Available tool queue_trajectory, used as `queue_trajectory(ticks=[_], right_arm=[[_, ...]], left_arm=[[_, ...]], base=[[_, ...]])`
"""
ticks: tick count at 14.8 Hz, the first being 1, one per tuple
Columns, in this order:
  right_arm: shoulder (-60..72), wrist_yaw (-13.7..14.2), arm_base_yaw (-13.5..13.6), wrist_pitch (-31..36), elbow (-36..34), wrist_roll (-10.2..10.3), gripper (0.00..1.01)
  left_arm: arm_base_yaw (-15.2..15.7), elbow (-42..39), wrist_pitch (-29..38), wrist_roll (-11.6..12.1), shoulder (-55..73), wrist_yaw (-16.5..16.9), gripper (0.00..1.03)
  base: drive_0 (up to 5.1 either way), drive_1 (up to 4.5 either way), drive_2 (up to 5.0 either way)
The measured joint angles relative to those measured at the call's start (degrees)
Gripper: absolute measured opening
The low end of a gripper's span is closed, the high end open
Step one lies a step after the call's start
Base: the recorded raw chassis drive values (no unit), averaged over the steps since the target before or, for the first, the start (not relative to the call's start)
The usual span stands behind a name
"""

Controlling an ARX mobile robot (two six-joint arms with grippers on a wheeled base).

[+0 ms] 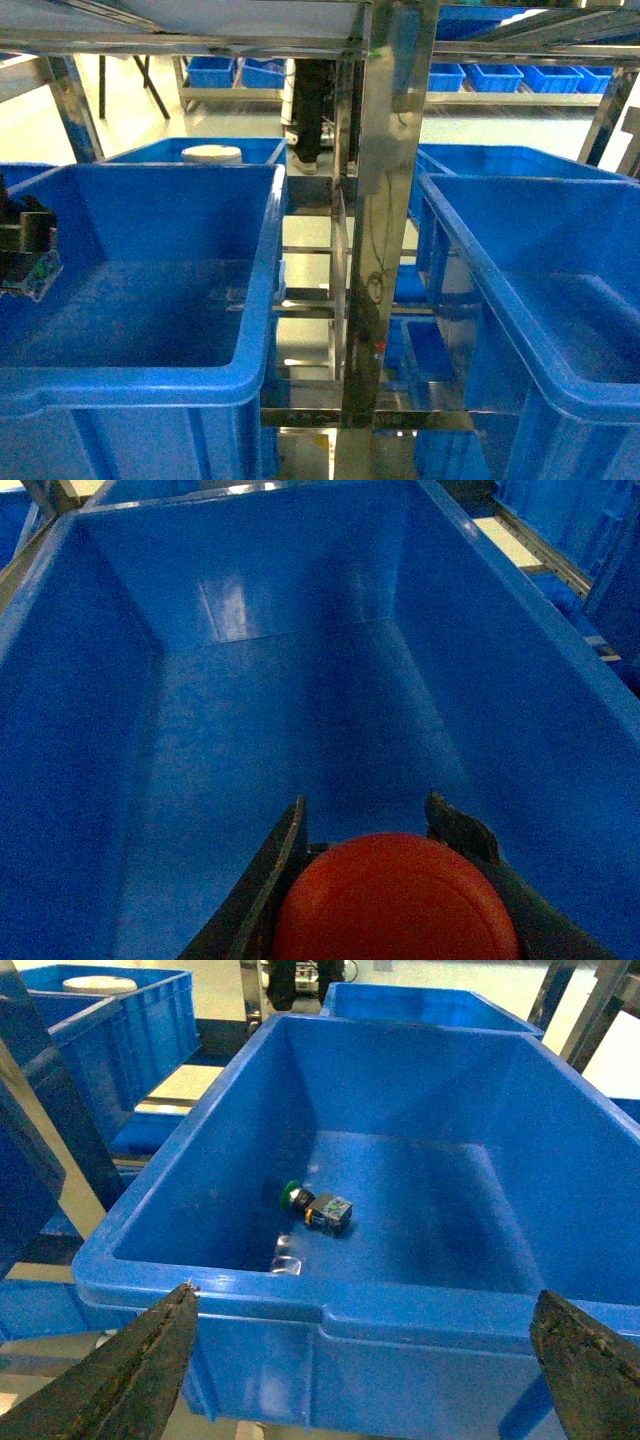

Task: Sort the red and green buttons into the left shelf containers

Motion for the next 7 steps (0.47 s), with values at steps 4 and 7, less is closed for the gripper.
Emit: queue_trajectory(ticks=[4, 7], right_arm=[[0.0, 0.0, 0.02, 0.0, 0.0, 0.0, 0.98], [0.0, 0.0, 0.02, 0.02, 0.0, 0.0, 0.98]], left_arm=[[0.04, 7.98, -2.45, 0.68, 12.98, 0.42, 0.31], [-0.24, 9.27, -1.68, 0.17, 17.57, -0.07, 0.31]], base=[[0.0, 0.0, 0.0], [0.0, 0.0, 0.0]])
